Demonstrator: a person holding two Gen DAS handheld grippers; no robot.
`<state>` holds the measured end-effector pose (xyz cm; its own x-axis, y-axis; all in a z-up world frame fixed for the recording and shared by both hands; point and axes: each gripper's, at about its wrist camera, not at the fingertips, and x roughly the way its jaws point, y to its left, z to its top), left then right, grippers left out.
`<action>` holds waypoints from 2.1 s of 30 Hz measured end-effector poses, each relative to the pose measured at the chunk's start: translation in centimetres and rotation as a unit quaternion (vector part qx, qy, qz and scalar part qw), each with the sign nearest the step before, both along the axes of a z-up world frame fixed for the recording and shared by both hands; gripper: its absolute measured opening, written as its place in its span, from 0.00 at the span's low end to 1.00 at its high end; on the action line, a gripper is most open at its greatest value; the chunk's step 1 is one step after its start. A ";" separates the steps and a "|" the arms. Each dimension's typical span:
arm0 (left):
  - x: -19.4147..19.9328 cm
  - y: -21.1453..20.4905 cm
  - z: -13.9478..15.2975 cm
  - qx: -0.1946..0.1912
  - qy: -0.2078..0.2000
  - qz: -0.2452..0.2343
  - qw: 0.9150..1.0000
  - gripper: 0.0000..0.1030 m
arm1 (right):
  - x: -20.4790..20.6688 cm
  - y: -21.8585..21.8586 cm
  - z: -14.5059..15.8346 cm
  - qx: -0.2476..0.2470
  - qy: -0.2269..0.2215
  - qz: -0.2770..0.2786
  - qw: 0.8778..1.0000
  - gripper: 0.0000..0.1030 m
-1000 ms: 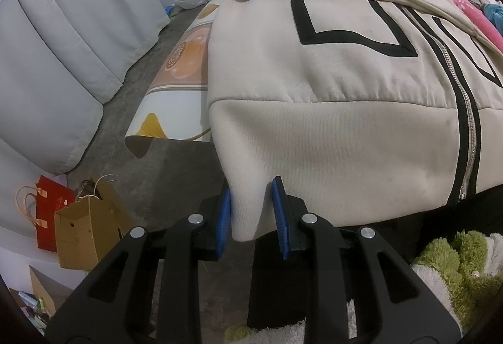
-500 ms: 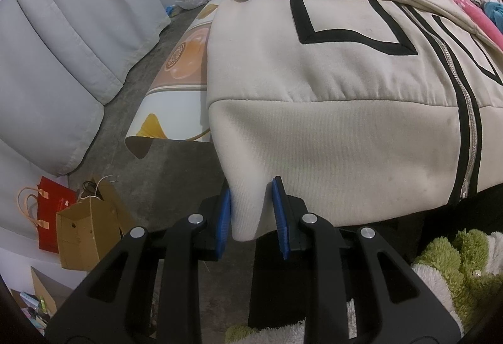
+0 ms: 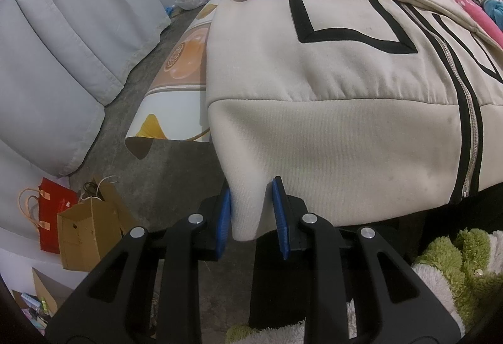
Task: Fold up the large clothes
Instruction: 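Lift the held hem off the bed with both grippers, then fold the held hem over the jacket body toward the collar with both grippers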
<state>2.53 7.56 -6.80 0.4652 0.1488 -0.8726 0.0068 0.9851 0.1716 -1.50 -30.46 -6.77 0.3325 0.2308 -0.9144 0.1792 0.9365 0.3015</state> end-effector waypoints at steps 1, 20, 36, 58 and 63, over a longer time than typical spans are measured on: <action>0.0 0.0 0.0 0.000 0.000 0.000 1.000 0.24 | 0.0 0.1 0.0 -0.001 0.000 0.001 1.000 0.35; -1.8 1.5 1.0 -0.053 -0.012 -0.050 0.997 0.22 | -1.7 0.8 1.2 0.008 -0.038 -0.002 0.999 0.11; -2.8 3.1 6.6 -0.238 -0.077 -0.070 0.966 0.08 | -3.0 0.6 6.2 0.068 -0.134 0.003 0.989 0.06; 3.4 4.6 8.8 -0.326 -0.121 -0.028 0.937 0.06 | 1.1 -0.7 8.5 0.121 -0.184 -0.008 0.975 0.06; 4.9 5.3 9.2 -0.343 -0.133 -0.017 0.930 0.06 | 3.0 -1.3 9.5 0.129 -0.197 -0.008 0.972 0.06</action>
<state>7.46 12.86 2.41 0.6727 -0.4184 -0.6103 0.0870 0.8638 -0.4963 1.51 -31.78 2.68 0.6507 0.4274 -0.6277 0.0157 0.8188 0.5738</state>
